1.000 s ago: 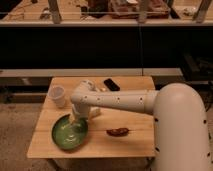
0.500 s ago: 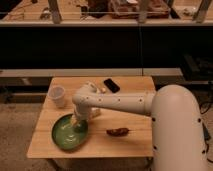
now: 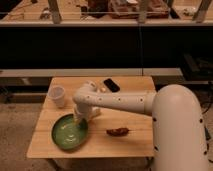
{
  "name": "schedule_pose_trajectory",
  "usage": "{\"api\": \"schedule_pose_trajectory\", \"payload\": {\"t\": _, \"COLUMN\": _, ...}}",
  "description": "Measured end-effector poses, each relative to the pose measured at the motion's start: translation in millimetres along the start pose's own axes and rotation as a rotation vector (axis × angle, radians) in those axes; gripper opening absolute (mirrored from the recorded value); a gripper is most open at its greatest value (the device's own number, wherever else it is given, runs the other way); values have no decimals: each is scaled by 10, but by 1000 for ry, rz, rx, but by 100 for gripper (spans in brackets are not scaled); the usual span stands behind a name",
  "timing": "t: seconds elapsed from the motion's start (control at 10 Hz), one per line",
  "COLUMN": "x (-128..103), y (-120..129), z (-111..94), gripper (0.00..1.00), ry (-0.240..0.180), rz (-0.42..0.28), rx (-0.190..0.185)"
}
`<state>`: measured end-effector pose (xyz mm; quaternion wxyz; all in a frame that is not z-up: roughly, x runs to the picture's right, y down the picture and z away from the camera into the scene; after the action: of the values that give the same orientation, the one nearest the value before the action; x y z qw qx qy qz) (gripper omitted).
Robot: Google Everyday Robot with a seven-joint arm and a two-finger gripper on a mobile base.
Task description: Pick up the ceramic bowl
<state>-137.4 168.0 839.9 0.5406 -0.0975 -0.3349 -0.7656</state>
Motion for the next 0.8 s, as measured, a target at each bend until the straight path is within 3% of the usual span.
{"api": "schedule_pose_trajectory", "payload": {"t": 0.2, "x": 38, "y": 11, "z": -75, "gripper": 13, "ry": 18, "rz": 7, "rx": -1}}
{"api": "schedule_pose_trajectory", "payload": {"t": 0.4, "x": 16, "y": 70, "z": -166, "gripper": 13, "ry": 58, "rz": 19, "rx": 5}}
{"api": "schedule_pose_trajectory", "payload": {"t": 0.8, "x": -60, "y": 172, "z": -868, "gripper": 13, "ry": 151, "rz": 38, "rx": 21}}
